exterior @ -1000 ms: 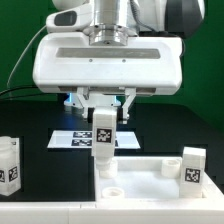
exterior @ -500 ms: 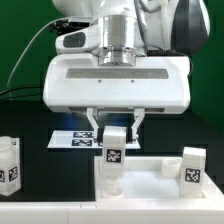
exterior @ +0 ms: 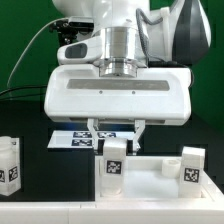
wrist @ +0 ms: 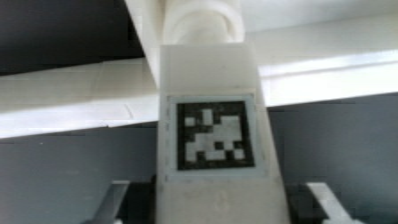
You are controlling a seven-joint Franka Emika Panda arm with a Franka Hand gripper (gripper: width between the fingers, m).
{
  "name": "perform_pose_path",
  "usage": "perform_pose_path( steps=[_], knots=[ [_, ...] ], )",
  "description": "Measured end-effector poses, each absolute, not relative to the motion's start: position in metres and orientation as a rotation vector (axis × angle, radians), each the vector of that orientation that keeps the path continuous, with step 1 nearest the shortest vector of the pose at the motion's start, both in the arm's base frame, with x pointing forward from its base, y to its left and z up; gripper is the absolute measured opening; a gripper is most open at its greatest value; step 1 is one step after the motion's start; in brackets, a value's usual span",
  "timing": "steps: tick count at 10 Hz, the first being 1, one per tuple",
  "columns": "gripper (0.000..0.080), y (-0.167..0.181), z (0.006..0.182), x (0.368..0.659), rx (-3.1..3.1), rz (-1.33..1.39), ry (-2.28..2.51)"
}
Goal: Assemble square table
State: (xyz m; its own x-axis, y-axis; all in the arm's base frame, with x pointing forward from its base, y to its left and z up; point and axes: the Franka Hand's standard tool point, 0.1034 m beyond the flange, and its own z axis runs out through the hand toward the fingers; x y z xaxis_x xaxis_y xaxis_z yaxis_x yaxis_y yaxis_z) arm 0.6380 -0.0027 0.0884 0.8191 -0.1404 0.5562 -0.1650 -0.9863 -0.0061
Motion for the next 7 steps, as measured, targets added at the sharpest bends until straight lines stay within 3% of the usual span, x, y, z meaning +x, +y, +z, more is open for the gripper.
perform_pose_path(
  steps=[7],
  knots=[
    [0.0288, -0.0045, 0.0842, 0.6388, 2.917, 0.951, -0.251]
  ],
)
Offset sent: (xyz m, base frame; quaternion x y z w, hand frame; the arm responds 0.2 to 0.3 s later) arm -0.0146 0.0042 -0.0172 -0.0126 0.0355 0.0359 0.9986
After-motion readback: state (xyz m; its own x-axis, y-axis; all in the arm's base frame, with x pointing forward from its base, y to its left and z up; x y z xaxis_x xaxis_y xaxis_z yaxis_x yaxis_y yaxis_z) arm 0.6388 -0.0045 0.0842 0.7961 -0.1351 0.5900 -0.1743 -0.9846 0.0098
